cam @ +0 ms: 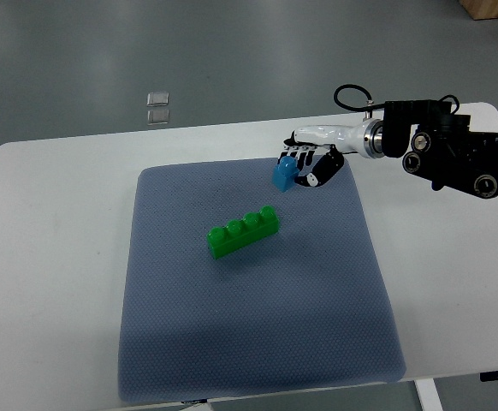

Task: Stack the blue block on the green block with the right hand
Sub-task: 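Carry the blue block with the right hand over the green block, then lower the blue block onto the green block's studs with the right hand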

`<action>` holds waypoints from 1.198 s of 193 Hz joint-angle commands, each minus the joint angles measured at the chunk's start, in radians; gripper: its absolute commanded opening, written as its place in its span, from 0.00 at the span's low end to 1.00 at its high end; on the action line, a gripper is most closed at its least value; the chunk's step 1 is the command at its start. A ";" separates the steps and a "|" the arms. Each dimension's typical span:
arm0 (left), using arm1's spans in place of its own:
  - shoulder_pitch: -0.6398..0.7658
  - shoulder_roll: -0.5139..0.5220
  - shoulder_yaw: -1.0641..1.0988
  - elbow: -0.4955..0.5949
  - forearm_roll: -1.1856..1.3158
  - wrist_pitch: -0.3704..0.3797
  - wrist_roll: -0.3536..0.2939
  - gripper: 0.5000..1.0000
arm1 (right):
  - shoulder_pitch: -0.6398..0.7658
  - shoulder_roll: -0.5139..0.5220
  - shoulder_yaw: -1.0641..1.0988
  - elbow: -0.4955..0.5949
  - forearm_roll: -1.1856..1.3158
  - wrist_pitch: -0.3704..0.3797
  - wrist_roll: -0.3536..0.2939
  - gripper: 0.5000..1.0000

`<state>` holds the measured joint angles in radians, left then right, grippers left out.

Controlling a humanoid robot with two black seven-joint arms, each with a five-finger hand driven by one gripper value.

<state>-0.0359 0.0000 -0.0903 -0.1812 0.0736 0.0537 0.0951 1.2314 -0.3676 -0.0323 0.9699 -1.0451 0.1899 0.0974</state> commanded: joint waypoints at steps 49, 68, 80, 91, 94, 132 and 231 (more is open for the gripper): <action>-0.001 0.000 0.001 -0.001 0.000 0.000 0.000 1.00 | 0.000 0.045 0.000 0.033 0.077 -0.026 -0.030 0.25; -0.001 0.000 0.001 -0.001 0.000 0.000 0.000 1.00 | -0.001 0.044 0.000 0.053 0.082 -0.026 -0.048 0.25; 0.001 0.000 0.001 -0.001 0.000 0.000 0.000 1.00 | 0.000 0.041 0.000 0.070 0.097 -0.024 -0.050 0.25; -0.001 0.000 0.001 -0.001 0.000 0.000 0.000 1.00 | 0.000 0.038 -0.004 0.093 0.116 -0.026 -0.064 0.26; -0.001 0.000 0.001 -0.001 0.000 0.000 0.000 1.00 | 0.000 0.036 -0.006 0.096 0.117 -0.026 -0.067 0.26; -0.001 0.000 0.001 -0.001 0.000 0.000 0.000 1.00 | 0.000 0.016 -0.011 0.130 0.134 -0.027 -0.077 0.26; -0.001 0.000 0.001 -0.001 0.000 0.000 0.000 1.00 | -0.003 0.029 -0.041 0.148 0.126 -0.073 -0.077 0.26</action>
<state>-0.0364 0.0000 -0.0889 -0.1826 0.0736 0.0537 0.0951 1.2317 -0.3437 -0.0610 1.1190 -0.9148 0.1254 0.0200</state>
